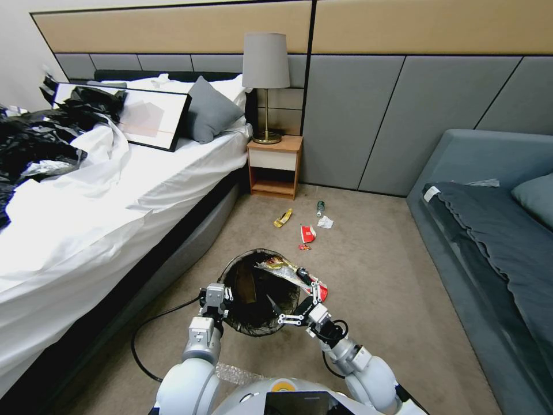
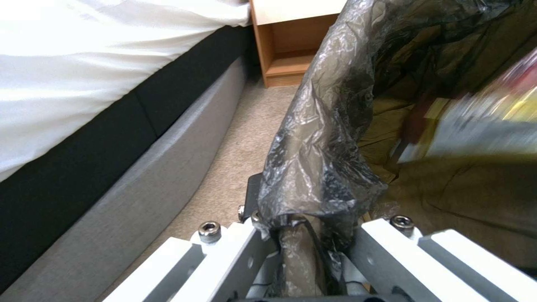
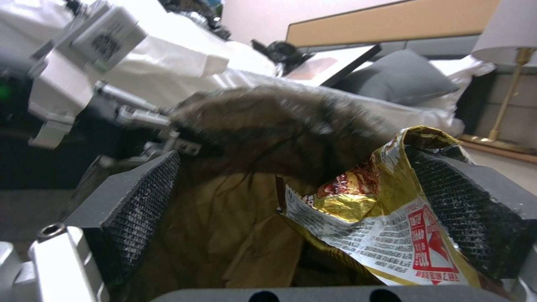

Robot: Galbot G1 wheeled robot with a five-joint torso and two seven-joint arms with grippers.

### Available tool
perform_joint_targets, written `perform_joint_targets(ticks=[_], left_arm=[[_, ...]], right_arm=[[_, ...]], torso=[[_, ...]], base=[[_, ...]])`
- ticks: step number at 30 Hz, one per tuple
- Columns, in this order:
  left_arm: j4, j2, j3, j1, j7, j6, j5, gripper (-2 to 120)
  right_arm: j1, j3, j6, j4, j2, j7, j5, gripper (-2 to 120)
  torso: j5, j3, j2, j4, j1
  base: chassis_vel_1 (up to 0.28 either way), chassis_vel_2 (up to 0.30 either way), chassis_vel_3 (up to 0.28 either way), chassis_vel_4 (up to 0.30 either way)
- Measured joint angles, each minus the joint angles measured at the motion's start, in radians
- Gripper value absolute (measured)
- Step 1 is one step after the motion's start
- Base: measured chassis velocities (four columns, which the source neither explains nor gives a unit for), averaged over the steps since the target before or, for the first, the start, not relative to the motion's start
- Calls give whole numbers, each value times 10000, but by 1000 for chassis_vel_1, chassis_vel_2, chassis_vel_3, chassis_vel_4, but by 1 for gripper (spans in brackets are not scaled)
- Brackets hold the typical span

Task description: Pick up the trash bin, then pick up the garbage from the floor and place it into the trash bin.

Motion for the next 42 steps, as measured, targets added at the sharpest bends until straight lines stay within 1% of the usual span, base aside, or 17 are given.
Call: perform_joint_targets(ticks=[5,10,21,25,28,29,32,33,34,36,37,38,39,40,41,42], left_arm=[[0,-17,31,0,19,-1,31,2],[4,-54,66,-30,43,-2,71,2],[-16,-72,90,-18,87,-4,123,2],[-24,-71,89,-28,104,-4,127,2],[-24,-66,24,-57,108,-2,127,2],[-24,-66,24,-57,108,-2,127,2],[-15,-76,23,-63,109,3,187,2],[-1,-101,36,-72,112,3,216,2],[-1,-101,36,-72,112,3,216,2],[30,-123,59,-87,134,3,303,2],[42,-130,65,-91,144,4,335,2],[42,-130,65,-91,144,4,335,2],[74,-143,79,-101,172,4,424,2],[89,-145,82,-107,194,0,499,2],[99,-147,82,-111,207,-5,550,2],[99,-147,82,-111,207,-5,550,2]], right_arm=[[113,-157,-85,-96,-29,-9,-25,100],[286,-560,-267,-291,-30,-28,-107,100],[378,-753,-333,-676,-120,-31,-128,100],[373,-771,-390,-818,-336,-16,-43,100],[119,-681,-939,-552,-945,64,115,100],[119,-681,-939,-552,-945,64,115,100],[-134,-189,-2251,227,-1615,198,-28,100],[-237,-105,-2858,519,-1825,415,18,100],[-237,-105,-2858,519,-1825,415,18,100],[-326,-13,-3944,958,-2083,784,257,100],[-340,6,-4304,1096,-2160,913,384,100],[-340,6,-4304,1096,-2160,913,384,100],[-338,27,-5384,1534,-2386,1324,934,100],[-309,39,-5861,1748,-2491,1491,1247,100],[-290,40,-6090,1847,-2532,1573,1418,100],[-290,40,-6090,1847,-2532,1573,1418,100]], torso=[[0,0,0,0,0],[1,0,0,0,0],[0,0,0,0,0],[1,0,0,1,0],[2,0,0,-1,-1],[2,0,0,-1,-1],[2,-1,0,2,0],[-1,0,0,0,-1],[-1,0,0,0,-1],[2,0,1,-1,0],[2,-1,0,-1,-1],[2,-1,0,-1,-1],[0,0,0,-1,-1],[0,0,0,0,0],[1,0,0,0,-1],[1,0,0,0,-1]], base=[[0,0,0,0],[0,0,0,0],[0,0,0,0],[0,0,0,0],[0,0,0,0],[0,0,0,0],[0,0,0,0],[0,0,0,0],[0,0,0,0],[0,0,0,0],[0,0,0,0],[0,0,0,0],[0,0,0,0],[0,0,0,0],[0,0,0,0],[0,0,0,0]])
